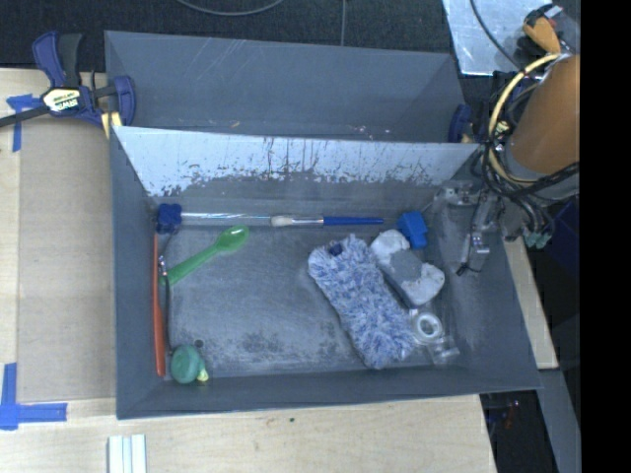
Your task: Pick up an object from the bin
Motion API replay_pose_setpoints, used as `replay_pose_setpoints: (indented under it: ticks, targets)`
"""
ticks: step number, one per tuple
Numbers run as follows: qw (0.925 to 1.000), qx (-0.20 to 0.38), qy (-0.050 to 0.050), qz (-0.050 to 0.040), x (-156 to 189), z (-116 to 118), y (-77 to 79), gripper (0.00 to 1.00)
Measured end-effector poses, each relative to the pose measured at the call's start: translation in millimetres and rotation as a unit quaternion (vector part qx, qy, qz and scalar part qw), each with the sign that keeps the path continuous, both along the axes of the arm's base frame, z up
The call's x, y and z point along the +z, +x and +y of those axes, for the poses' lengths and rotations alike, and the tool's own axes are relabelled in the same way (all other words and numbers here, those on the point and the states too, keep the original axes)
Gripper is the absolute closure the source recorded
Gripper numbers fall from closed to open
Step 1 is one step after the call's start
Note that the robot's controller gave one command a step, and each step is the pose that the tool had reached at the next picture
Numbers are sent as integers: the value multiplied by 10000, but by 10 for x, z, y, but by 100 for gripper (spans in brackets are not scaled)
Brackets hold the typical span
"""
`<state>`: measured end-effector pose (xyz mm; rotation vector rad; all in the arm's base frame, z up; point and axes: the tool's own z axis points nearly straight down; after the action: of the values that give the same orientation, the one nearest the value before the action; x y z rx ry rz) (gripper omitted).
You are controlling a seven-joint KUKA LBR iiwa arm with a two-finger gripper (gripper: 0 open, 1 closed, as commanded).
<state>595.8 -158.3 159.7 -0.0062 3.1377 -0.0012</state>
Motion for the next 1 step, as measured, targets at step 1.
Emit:
replay_pose_setpoints:
  ticks: [1]
  targets:
    - [10000,0,0,0,0,0,0,0]
